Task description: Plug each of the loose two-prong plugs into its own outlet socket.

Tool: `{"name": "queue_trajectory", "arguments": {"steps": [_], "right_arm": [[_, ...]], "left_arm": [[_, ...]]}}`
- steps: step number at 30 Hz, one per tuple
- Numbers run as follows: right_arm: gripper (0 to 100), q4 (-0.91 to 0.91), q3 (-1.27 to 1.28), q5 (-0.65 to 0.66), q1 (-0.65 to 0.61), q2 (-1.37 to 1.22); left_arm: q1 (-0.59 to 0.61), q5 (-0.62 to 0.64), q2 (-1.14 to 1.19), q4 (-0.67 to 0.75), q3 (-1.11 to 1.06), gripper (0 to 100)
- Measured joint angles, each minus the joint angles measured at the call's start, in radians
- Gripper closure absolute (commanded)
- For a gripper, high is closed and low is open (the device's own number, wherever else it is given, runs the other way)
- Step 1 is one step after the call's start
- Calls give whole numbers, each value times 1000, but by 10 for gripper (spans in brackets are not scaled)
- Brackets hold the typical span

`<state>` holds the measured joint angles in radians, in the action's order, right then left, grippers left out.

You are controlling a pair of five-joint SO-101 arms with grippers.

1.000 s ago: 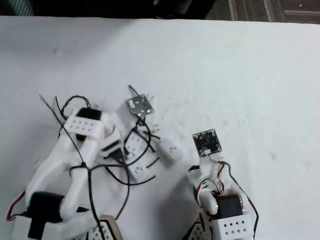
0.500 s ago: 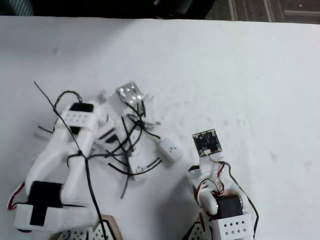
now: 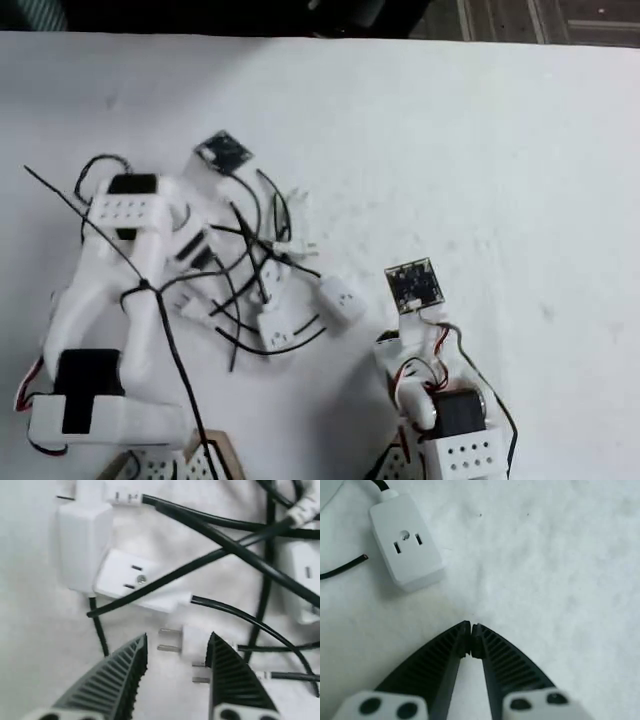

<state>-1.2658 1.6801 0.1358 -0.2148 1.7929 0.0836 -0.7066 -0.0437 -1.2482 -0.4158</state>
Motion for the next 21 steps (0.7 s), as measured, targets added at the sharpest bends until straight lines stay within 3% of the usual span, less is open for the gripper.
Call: {"name": "queue_trajectory", "arguments": {"steps": [4, 9, 21], "right_arm": [[980, 0, 0, 0, 0, 0], [980, 0, 0, 0, 0, 0], [980, 0, 0, 0, 0, 0]], "left_arm": [[-107, 110, 0, -118, 41, 801], [-215, 176, 3, -135, 41, 801], [-229, 218, 3, 38, -78, 801]]}}
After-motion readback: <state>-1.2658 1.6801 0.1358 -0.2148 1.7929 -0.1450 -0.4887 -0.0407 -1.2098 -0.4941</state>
